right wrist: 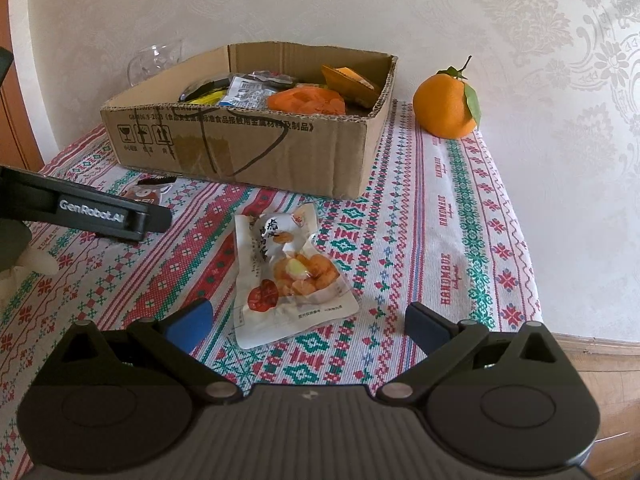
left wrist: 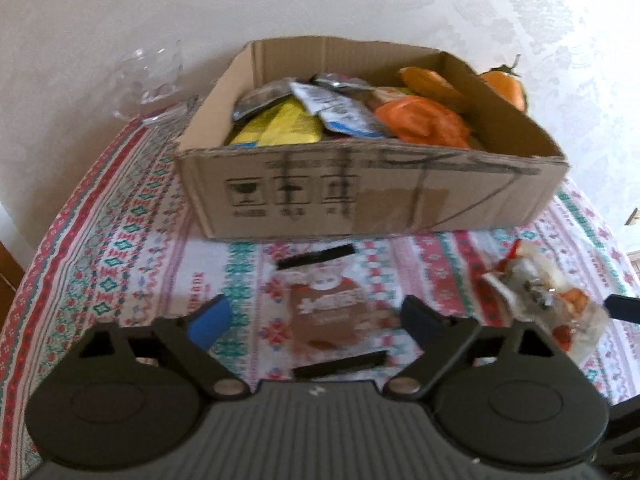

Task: Organize snacks
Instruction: 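Move the left tool to the brown packet and grasp it, then grasp the clear pastry tray with the right tool while the left tool holds the brown packet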

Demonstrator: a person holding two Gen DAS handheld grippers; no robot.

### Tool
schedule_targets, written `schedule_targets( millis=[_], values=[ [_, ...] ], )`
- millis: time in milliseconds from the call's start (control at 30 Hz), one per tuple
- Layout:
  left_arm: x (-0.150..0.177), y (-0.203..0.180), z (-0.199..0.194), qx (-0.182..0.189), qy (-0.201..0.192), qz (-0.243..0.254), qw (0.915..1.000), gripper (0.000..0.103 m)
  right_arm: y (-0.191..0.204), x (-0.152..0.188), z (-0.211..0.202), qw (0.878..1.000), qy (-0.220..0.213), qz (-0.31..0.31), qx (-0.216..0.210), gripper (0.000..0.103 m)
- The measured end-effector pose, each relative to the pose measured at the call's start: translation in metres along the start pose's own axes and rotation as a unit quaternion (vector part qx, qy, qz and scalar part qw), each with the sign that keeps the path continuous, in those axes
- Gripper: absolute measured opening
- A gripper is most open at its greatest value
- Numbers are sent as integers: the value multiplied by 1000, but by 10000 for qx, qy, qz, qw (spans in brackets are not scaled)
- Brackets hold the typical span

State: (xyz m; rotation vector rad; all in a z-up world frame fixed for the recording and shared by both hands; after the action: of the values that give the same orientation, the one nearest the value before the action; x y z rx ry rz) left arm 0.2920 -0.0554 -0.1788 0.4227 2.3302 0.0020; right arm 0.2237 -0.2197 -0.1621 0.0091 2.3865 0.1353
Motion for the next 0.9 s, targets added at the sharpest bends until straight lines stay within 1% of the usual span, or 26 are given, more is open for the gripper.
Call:
schedule_targets(
  millis=[33, 67, 133, 167, 200, 400, 567, 733, 867, 900],
  values=[
    [-1, -3, -1, 7, -20, 13, 10000, 74, 0, 0, 0, 10000, 0, -1, -2, 103],
    [-3, -5, -2, 27, -55, 42, 10000, 69, 0, 0, 0, 10000, -14, -4, -10, 103],
    [-4, -9, -4, 36, -126, 89, 9999, 57, 0, 1, -1, 10000, -46, -11, -24, 103],
    [-6, -11, -4, 79, -155, 142, 9997, 53, 0, 1, -1, 10000, -53, -15, -27, 103],
    [-6, -12, -5, 133, -178, 176, 9996, 46, 0, 0, -1, 10000, -50, -19, -27, 103],
    [-4, -5, -7, 321, -195, 372, 9986, 46, 1, -1, 0, 9999, -7, -120, -118, 103],
    [3, 5, -11, 278, -117, 265, 9992, 46, 3, -8, 8, 9991, 103, -302, -288, 103],
    [3, 3, -12, 173, -128, 182, 9996, 47, 8, -19, 20, 9970, 269, -536, -494, 103],
    [3, 3, -13, 138, -103, 136, 9998, 47, 16, -26, 27, 9956, 349, -667, -549, 103],
    [3, 3, -12, 126, -89, 125, 9998, 48, 18, -27, 28, 9954, 359, -667, -584, 100]
  ],
)
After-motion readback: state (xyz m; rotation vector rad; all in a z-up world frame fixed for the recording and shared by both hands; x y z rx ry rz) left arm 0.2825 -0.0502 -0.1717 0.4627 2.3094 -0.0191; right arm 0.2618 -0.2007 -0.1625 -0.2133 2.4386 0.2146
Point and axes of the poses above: each gripper's, at about its wrist camera, not at the fingertips, and z roughly the way its jaws point, y to its left, x to its underside, the point moved 8 cm from there along z, roughly the way its jaws point, and after that the axes turned 13 degrees about z, right-handed, at the moved point
